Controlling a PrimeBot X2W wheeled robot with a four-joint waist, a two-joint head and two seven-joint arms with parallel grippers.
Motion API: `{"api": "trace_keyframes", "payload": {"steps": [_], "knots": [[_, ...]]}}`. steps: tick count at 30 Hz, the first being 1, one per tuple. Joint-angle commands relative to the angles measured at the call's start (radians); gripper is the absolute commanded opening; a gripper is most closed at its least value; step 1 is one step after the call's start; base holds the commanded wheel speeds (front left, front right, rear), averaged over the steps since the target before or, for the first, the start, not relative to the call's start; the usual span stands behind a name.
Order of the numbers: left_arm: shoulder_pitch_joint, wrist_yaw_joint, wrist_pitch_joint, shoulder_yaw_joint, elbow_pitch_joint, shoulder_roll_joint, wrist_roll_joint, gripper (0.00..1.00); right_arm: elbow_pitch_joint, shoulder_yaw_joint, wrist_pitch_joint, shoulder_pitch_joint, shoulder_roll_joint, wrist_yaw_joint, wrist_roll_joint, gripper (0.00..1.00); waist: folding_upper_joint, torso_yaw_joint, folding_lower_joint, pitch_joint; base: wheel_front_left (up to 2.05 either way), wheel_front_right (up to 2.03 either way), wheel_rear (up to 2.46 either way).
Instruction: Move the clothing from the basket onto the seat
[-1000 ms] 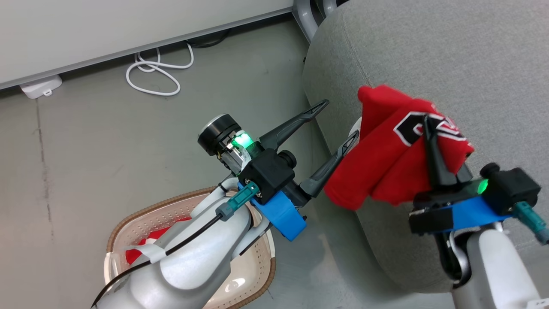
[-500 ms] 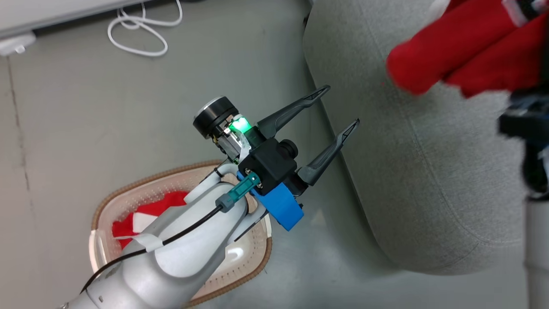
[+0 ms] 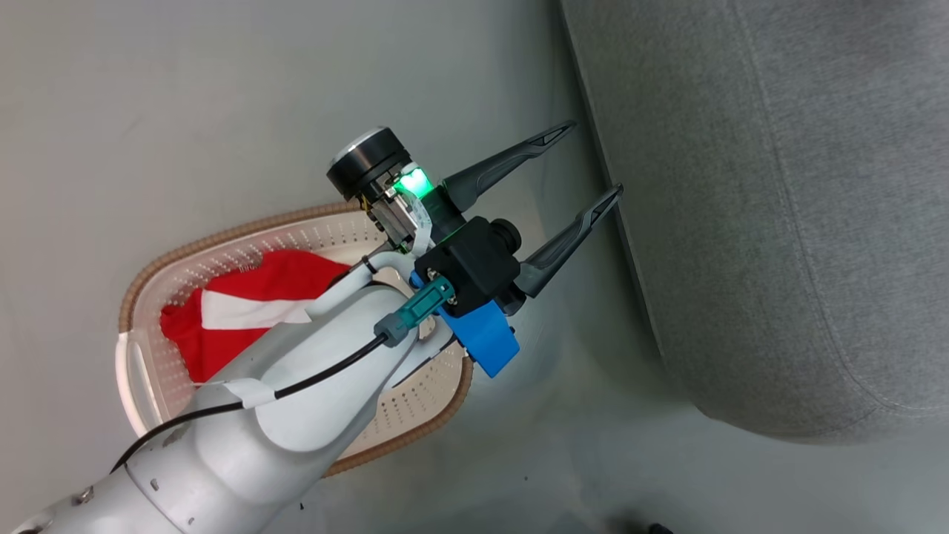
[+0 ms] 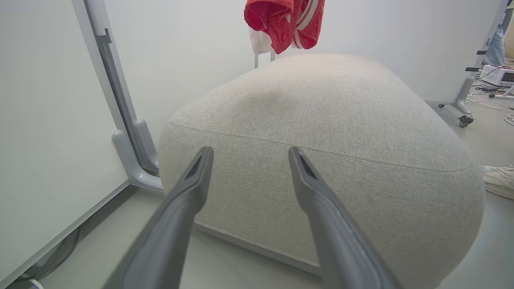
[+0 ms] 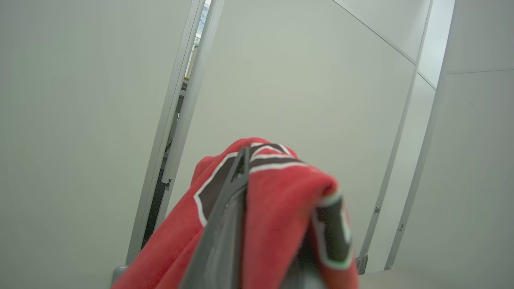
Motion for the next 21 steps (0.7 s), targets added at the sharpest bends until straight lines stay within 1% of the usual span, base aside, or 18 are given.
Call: {"api": "trace_keyframes", "payload": {"steps": [1,4,10,13,21], "knots": [[-0.024,-0.002,-0.002,-0.003,-0.001,0.005,0.002,1.0,0.015,-0.016,-0.001,-0.023,-0.023,0.0,-0.001,0.0,0.0,0.005,-0.0001,0.032,0.0,0.0,0.0],[-0.035,-0.002,-0.002,-0.01,0.0,0.015,0.001,1.0,0.071,-0.046,-0.001,-0.041,-0.034,0.0,0.0,0.0,0.0,0.004,-0.0001,0.06,0.0,0.0,0.0],[-0.054,-0.002,-0.002,-0.019,-0.001,0.022,-0.001,1.0,0.261,-0.066,-0.001,-0.057,-0.049,0.0,-0.03,0.0,0.0,0.012,-0.0001,0.101,0.0,0.0,0.0],[-0.055,-0.002,-0.002,-0.024,-0.001,0.024,-0.002,1.0,0.34,-0.078,-0.001,-0.062,-0.027,0.0,-0.034,0.0,0.0,0.018,-0.0001,0.112,0.0,0.0,0.0],[-0.068,-0.002,-0.002,-0.026,0.003,0.021,-0.009,1.0,0.533,-0.092,-0.001,-0.039,-0.013,0.0,-0.062,0.0,0.0,0.033,-0.0001,0.113,0.0,0.0,0.0]]}}
